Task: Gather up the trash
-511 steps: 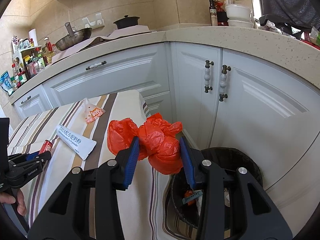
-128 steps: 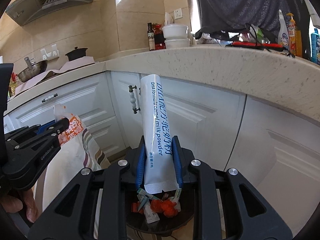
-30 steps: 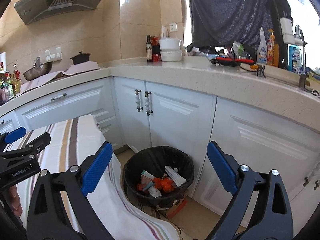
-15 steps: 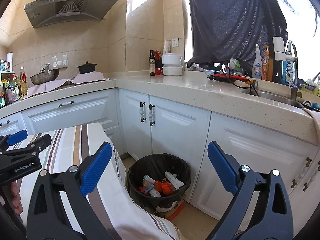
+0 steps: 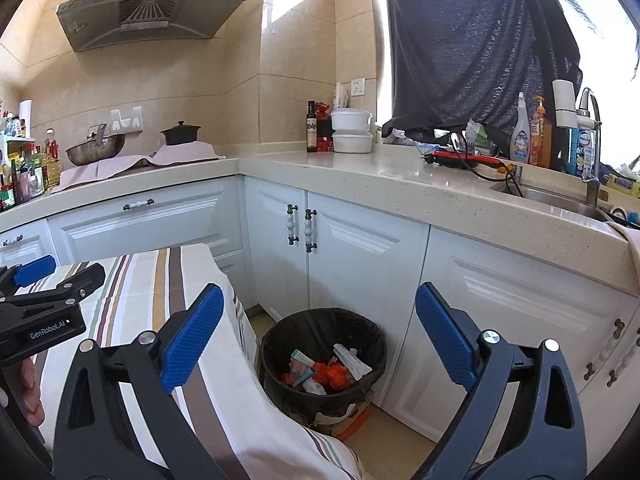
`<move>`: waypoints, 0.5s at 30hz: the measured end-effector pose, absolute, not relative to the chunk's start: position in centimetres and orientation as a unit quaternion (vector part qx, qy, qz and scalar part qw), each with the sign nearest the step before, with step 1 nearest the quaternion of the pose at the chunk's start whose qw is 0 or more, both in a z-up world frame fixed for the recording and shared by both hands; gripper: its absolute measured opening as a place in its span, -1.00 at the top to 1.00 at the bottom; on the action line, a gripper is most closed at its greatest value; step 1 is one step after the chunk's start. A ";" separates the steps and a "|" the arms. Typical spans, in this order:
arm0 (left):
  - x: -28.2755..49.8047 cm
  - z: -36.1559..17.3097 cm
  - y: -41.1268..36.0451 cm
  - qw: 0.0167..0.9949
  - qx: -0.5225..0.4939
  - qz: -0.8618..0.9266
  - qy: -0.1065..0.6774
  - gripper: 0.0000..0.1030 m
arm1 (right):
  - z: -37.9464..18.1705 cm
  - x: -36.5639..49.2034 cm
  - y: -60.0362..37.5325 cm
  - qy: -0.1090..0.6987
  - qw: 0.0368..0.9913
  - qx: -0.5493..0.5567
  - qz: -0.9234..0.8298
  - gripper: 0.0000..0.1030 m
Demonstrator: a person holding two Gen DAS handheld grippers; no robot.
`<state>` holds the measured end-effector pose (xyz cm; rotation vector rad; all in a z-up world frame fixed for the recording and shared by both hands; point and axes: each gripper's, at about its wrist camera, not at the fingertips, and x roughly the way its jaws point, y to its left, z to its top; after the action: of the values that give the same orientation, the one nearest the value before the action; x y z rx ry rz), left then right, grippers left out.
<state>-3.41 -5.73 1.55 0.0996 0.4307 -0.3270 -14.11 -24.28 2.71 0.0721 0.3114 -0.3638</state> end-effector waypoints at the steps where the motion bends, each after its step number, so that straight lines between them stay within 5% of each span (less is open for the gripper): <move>1: -3.4 1.6 -5.7 0.962 0.049 -0.161 0.213 -0.68 | 2.7 -14.0 -24.3 0.155 0.971 0.036 -0.179 -0.83; 15: -3.3 1.6 -5.3 0.963 0.046 -0.157 0.215 -0.68 | 2.8 -13.5 -23.9 0.154 0.972 0.031 -0.177 -0.83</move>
<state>-3.26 -5.31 1.55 0.0938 0.4358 -0.3186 -13.53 -23.89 2.82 0.0629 0.3104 -0.3564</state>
